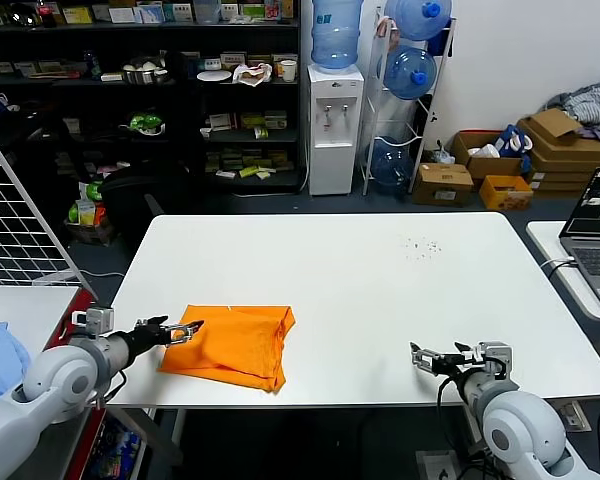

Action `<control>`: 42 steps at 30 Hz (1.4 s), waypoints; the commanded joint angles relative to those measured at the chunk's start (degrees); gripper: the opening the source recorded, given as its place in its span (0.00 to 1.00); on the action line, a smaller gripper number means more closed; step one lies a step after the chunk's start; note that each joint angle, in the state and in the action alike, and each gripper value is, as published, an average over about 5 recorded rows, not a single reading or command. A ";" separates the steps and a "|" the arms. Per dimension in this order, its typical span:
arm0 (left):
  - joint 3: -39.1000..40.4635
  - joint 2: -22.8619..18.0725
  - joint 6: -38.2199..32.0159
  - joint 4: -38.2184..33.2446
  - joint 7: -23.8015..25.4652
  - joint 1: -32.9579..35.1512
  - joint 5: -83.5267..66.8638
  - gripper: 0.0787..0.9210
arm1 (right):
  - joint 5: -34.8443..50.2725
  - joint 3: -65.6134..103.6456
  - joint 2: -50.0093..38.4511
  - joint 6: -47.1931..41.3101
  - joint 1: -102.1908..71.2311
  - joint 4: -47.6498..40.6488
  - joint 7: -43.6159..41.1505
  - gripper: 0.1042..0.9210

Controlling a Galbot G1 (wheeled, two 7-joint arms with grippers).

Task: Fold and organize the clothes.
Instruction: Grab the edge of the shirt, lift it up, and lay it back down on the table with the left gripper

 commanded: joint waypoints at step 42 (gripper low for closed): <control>-0.22 -1.28 1.18 -3.40 -0.44 -0.57 -0.02 0.11 | 0.83 0.61 -0.97 0.04 0.33 0.09 0.22 1.00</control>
